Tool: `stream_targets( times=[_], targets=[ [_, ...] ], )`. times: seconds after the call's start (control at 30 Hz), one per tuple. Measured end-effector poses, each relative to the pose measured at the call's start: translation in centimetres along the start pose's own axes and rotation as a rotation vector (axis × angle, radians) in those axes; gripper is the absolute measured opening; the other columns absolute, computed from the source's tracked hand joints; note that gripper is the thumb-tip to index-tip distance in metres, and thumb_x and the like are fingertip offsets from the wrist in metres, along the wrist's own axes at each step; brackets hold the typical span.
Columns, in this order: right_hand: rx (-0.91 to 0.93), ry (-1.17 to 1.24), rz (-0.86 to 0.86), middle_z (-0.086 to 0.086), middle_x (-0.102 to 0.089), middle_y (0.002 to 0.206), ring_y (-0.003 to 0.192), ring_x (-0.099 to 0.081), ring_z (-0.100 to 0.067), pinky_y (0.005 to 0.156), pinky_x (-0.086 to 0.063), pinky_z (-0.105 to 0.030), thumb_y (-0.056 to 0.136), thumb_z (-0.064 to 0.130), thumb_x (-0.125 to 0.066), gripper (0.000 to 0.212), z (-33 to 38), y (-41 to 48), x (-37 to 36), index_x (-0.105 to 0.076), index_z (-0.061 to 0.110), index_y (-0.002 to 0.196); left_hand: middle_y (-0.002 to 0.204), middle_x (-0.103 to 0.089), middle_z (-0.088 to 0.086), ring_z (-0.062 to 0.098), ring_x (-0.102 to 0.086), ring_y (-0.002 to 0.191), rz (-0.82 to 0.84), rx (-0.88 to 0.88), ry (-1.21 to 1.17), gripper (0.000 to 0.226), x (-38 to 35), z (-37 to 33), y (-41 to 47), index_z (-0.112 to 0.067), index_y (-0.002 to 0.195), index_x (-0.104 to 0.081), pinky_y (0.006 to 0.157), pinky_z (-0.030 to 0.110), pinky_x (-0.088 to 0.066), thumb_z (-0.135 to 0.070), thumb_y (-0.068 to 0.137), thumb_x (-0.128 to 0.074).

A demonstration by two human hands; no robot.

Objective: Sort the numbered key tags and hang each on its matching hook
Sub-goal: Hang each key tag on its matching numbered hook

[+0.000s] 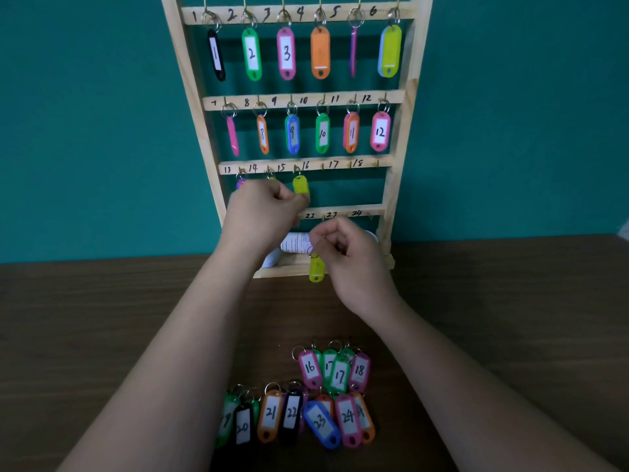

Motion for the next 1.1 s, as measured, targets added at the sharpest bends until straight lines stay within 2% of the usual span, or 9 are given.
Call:
stream_targets(
  times=[0.1,0.17,0.27,0.33,0.43,0.67,0.8,0.97,1.1],
  targets=[
    [0.031,0.036,-0.086,0.007,-0.072,0.089,0.088,-0.069,-0.009,0.077,-0.056,-0.030,0.105,0.020,-0.069,0.001,0.2,0.2,1.1,-0.070,0.020,0.105,0.070,-0.076,-0.005,0.005,-0.057,0.051,0.284,0.041,0.022,0.027,-2.0,-0.3,-1.2,-0.018,0.077,-0.074,0.055,0.022,-0.039,-0.042,0.090,-0.075],
    [0.047,0.051,-0.137,0.007,-0.073,0.093,0.091,-0.070,-0.009,0.079,-0.057,-0.028,0.105,0.015,-0.068,0.005,0.4,0.2,1.7,-0.069,0.020,0.106,0.076,-0.078,-0.001,0.010,-0.060,0.055,0.394,0.071,-0.029,0.024,-2.7,-0.5,-2.0,-0.017,0.082,-0.076,0.059,0.026,-0.040,-0.040,0.090,-0.076],
    [0.062,0.052,-0.224,0.007,-0.072,0.096,0.094,-0.069,-0.005,0.079,-0.055,-0.020,0.105,0.014,-0.068,0.004,0.8,0.0,2.8,-0.070,0.016,0.108,0.082,-0.080,0.004,0.012,-0.061,0.058,0.433,0.080,-0.049,0.023,-2.9,-0.6,-2.5,-0.015,0.086,-0.076,0.066,0.038,-0.040,-0.037,0.089,-0.079],
    [0.068,0.049,-0.262,0.008,-0.072,0.096,0.093,-0.069,-0.003,0.078,-0.052,-0.015,0.105,0.016,-0.068,0.005,1.0,0.0,3.2,-0.070,0.013,0.109,0.085,-0.080,0.007,0.010,-0.060,0.056,0.456,0.067,-0.025,0.021,-3.0,-0.6,-2.7,-0.011,0.086,-0.075,0.065,0.036,-0.040,-0.032,0.088,-0.081],
    [0.070,0.041,-0.276,0.006,-0.072,0.096,0.093,-0.068,-0.004,0.079,-0.053,-0.018,0.105,0.017,-0.068,0.008,1.2,-0.1,3.3,-0.071,0.011,0.110,0.086,-0.079,0.008,0.007,-0.060,0.054,0.470,0.042,-0.011,0.019,-3.2,-0.6,-2.9,-0.008,0.089,-0.076,0.059,0.027,-0.042,-0.027,0.088,-0.080],
    [0.080,0.009,-0.290,0.010,-0.070,0.095,0.093,-0.068,-0.002,0.079,-0.050,-0.013,0.104,0.016,-0.069,0.008,1.4,-0.3,3.4,-0.070,0.012,0.111,0.077,-0.078,0.004,0.008,-0.063,0.057,0.394,0.036,-0.063,0.014,-3.7,-0.5,-2.5,-0.011,0.085,-0.077,0.044,0.016,-0.038,-0.024,0.087,-0.081],
    [0.075,0.010,-0.285,0.011,-0.069,0.097,0.095,-0.066,-0.001,0.080,-0.048,-0.013,0.106,0.021,-0.067,0.010,1.4,-0.3,3.3,-0.070,0.012,0.111,0.076,-0.077,0.002,0.006,-0.064,0.058,0.333,-0.011,-0.108,0.003,-3.0,-1.0,-2.2,-0.014,0.087,-0.078,0.047,0.019,-0.040,-0.018,0.088,-0.077],
    [0.016,0.041,-0.215,0.012,-0.069,0.096,0.095,-0.063,0.002,0.079,-0.044,-0.008,0.108,0.029,-0.062,0.014,0.7,-0.1,2.3,-0.069,0.017,0.111,0.072,-0.069,0.001,0.004,-0.060,0.055,0.084,-0.098,-0.233,0.005,-0.1,-1.6,-0.7,-0.016,0.090,-0.078,0.052,0.012,-0.045,-0.021,0.092,-0.079],
    [-0.012,0.063,-0.179,0.014,-0.068,0.094,0.094,-0.063,0.004,0.079,-0.043,-0.007,0.104,0.020,-0.066,0.004,0.2,0.1,1.9,-0.070,0.020,0.106,0.073,-0.070,-0.001,0.009,-0.060,0.060,-0.136,-0.156,-0.204,0.009,1.7,-1.6,0.0,-0.025,0.088,-0.078,0.060,0.027,-0.053,-0.023,0.094,-0.071]
  ],
)
Point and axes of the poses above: each hand's wrist, its own y-axis towards the middle knuckle, its own x-axis out of the back of the hand, z = x × y, the point moved 8 cm from there along y, towards the middle knuckle
